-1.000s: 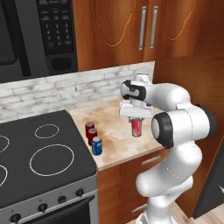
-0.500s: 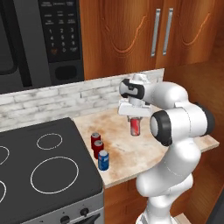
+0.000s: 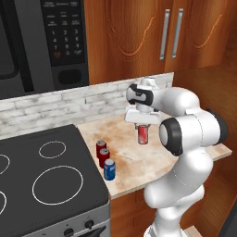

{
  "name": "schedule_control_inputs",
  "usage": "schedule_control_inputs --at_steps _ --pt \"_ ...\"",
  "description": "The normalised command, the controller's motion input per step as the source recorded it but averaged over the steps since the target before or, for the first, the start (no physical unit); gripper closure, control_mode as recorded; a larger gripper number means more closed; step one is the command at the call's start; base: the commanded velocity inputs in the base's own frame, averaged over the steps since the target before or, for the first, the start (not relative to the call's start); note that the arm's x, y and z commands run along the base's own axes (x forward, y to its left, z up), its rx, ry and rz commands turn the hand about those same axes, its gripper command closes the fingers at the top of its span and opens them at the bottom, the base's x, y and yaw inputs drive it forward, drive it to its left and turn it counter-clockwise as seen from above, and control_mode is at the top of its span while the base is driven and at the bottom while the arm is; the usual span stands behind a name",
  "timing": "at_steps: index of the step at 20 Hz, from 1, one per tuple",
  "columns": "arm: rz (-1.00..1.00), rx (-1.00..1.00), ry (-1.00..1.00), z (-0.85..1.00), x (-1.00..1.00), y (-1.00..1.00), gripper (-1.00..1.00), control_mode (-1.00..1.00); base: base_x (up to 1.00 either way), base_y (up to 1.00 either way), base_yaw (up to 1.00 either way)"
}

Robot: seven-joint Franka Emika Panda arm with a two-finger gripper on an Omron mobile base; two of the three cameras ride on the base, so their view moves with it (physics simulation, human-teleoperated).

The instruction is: Four empty soda cans are scattered around the kitchen. Gather all the cans and cluster them next to the stove for recycling.

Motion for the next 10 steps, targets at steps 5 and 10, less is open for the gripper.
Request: schedule_control_inputs --at_steps 5,10 --pt "0.00 0.00 0.00 0.00 0.00 0.00 1.00 1.00 0.01 0.19 0.00" --pt "0.00 0.01 -0.01 -0.06 0.00 0.03 1.00 -1.00 0.00 0.00 0.00"
